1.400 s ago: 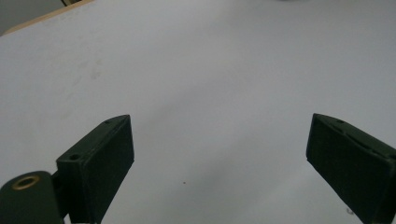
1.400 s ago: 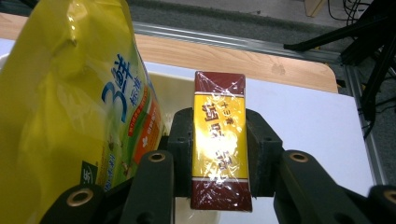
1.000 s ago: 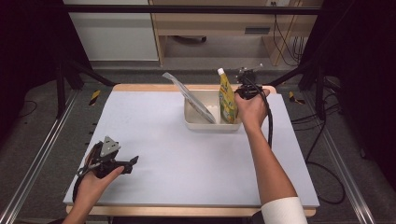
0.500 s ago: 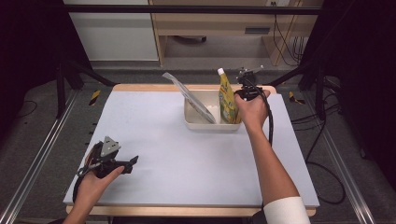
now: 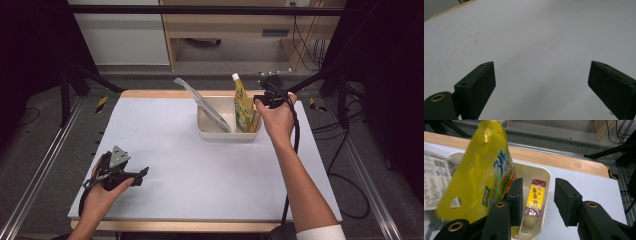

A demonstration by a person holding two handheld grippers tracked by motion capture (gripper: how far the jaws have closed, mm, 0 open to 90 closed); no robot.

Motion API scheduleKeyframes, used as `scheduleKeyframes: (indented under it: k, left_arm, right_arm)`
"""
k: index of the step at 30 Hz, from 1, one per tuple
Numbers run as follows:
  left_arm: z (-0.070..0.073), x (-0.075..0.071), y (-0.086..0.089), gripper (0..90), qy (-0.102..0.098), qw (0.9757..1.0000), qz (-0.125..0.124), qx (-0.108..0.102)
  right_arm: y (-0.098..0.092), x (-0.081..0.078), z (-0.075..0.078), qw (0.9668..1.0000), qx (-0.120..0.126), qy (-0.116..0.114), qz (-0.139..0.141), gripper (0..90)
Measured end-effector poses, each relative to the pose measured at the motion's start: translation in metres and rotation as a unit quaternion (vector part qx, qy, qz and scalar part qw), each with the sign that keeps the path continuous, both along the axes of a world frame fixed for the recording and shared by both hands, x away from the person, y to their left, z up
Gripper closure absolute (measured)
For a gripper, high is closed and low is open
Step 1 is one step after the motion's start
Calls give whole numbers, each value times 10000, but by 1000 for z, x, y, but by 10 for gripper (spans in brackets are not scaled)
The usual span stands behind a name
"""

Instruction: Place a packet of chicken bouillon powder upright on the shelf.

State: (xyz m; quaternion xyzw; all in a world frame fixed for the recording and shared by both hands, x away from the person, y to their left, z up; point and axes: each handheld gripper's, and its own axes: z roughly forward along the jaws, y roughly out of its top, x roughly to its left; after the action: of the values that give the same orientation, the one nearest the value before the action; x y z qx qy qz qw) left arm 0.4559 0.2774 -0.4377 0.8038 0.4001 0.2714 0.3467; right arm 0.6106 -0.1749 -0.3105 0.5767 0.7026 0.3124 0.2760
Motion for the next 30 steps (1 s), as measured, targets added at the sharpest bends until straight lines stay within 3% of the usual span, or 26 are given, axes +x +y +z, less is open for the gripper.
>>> scheduleKeyframes:
  k: [7, 11, 22, 30]
  left_arm:
    - [-1, 1, 2, 75, 36, 10000, -40, -48]
    - [0, 1, 3, 75, 1, 10000, -64, -64]
    - [3, -1, 1, 74, -83, 9999, -56, -12]
    - [5, -3, 1, 74, -126, 9999, -43, -14]
  right_arm:
    - [-4, -24, 7, 9988, 265, -323, 266, 473]
    - [-3, -39, 6, 9977, 238, -463, 430, 414]
    - [-14, -78, 5, 9951, 157, -851, 480, 361]
    - [-27, -102, 4, 9919, 258, -1160, 457, 256]
